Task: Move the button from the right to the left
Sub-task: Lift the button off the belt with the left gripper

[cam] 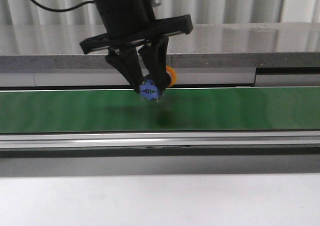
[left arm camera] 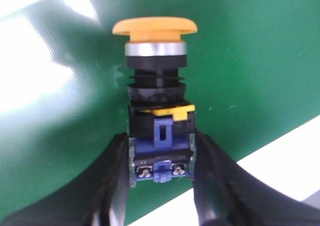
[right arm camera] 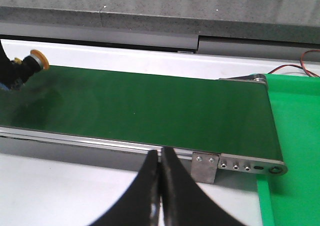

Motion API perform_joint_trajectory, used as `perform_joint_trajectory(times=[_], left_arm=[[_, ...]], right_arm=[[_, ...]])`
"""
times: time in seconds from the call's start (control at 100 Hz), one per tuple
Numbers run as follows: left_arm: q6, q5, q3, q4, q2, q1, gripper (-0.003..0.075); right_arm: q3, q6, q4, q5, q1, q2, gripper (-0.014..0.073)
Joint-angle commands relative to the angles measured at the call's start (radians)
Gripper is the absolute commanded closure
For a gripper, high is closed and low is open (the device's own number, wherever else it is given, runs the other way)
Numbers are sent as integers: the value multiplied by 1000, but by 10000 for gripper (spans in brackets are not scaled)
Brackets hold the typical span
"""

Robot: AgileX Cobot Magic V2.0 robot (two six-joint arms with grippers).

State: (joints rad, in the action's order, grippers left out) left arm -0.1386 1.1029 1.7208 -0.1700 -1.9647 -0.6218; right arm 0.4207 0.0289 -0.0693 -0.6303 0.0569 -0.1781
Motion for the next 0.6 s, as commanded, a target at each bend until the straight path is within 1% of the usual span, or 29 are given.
perform_joint_trajectory(times=[0.0, 0.13, 0.32, 0.39, 0.48, 0.59], left_arm=[[-8, 3, 43, 39, 99, 10, 675], [-8, 41, 43, 93, 151, 52, 675], [-4, 98, 43, 179, 217, 156, 675], [10, 106, 43, 180, 234, 209, 675], [45, 147, 43, 180, 241, 288, 676], [103, 149, 30, 177, 248, 388, 676]], right_arm=[[25, 10, -3, 81, 1, -12, 660], [25, 10, -3, 81, 1, -12, 660], [25, 10, -3, 81, 1, -12, 660], [25, 10, -3, 81, 1, -12, 660], [25, 10, -3, 81, 1, -12, 660], [25, 10, -3, 81, 1, -12, 660]])
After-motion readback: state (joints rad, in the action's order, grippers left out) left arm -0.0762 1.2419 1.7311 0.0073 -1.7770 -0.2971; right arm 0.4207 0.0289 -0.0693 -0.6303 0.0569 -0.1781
